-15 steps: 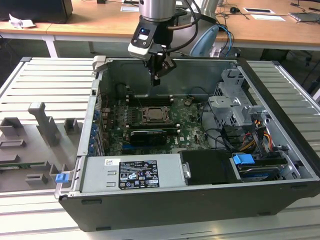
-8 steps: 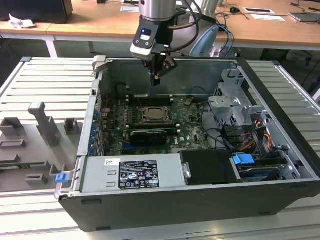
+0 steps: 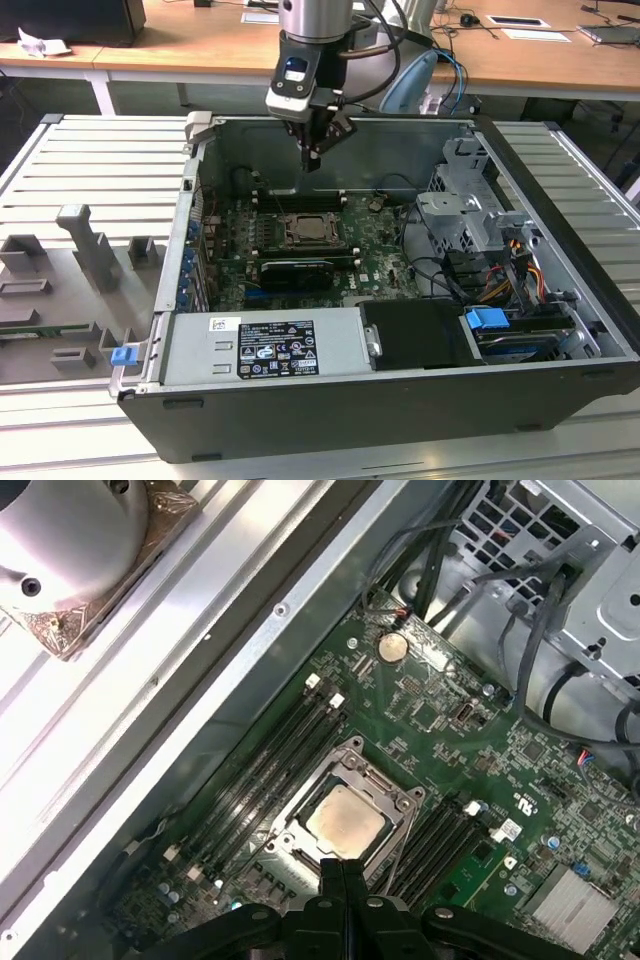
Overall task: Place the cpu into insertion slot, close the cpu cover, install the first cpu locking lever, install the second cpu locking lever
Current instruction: 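Install the first cpu locking lever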
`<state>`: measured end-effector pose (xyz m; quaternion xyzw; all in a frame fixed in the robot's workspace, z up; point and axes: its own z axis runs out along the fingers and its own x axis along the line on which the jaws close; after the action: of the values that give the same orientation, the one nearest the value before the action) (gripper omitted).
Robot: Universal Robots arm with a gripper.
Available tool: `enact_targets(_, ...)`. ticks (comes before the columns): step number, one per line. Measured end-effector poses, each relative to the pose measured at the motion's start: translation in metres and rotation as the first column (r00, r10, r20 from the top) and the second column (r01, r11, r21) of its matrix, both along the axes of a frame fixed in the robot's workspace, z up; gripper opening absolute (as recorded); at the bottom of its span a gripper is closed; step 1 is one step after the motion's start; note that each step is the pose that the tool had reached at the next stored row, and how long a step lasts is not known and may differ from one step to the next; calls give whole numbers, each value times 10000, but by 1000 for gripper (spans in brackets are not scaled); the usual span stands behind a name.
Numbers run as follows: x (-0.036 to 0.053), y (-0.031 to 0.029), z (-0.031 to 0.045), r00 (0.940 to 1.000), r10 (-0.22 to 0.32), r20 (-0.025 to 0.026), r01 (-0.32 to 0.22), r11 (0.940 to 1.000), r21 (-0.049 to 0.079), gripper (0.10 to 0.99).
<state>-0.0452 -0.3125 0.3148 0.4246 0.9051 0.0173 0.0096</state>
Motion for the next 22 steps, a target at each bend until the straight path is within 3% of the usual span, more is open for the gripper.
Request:
enact_targets(6,3,2,0,9981,619,-3,-619,9981,-1,106)
enact_targets(11,5,5,0,9926,1215,-3,-1215,9926,0,106)
enact_targets(22,6,5,0,9737,2280,-3,-2280,9737,0,106)
